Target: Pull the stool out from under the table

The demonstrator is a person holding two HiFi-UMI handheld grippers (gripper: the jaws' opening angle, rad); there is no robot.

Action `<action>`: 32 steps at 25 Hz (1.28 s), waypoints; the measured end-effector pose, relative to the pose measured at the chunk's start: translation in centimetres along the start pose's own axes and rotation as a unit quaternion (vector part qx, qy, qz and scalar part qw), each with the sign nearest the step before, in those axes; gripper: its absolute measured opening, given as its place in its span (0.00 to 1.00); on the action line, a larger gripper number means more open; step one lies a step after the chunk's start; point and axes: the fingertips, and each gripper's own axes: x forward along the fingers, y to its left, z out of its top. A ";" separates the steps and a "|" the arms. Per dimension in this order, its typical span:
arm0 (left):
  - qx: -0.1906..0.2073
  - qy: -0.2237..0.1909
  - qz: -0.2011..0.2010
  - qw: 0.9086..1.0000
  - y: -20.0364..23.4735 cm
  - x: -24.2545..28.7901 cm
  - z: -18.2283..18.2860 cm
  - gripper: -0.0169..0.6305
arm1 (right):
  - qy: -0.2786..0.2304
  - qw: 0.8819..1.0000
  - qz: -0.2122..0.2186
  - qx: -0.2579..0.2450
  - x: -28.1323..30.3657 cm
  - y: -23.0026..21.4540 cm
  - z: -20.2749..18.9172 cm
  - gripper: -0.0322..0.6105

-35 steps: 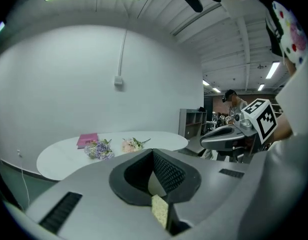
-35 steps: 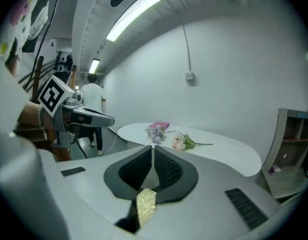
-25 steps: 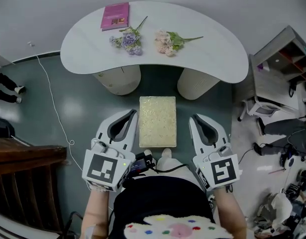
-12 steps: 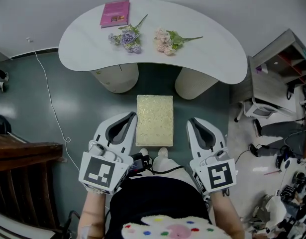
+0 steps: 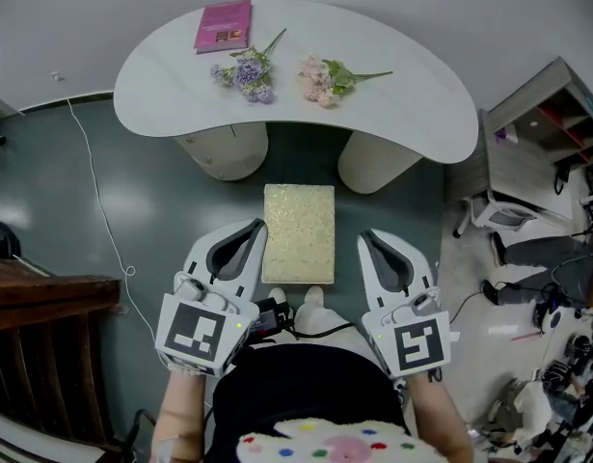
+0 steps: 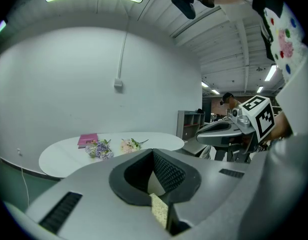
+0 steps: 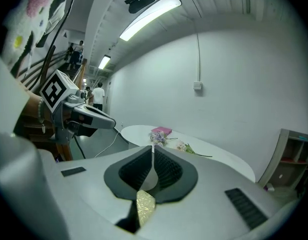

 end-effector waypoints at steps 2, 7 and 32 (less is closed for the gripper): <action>0.000 -0.001 0.000 1.000 -0.1 -0.1 0.0 0.05 | 0.001 1.000 0.001 -0.003 -0.2 0.1 0.1 0.11; 0.004 -0.007 0.001 1.000 -0.3 -0.3 0.2 0.05 | -0.003 1.000 0.002 -0.001 -0.1 0.1 0.2 0.11; 0.012 -0.010 -0.009 1.000 -2.0 -0.9 0.2 0.05 | -0.001 1.000 -0.003 -0.004 -1.2 0.5 0.1 0.11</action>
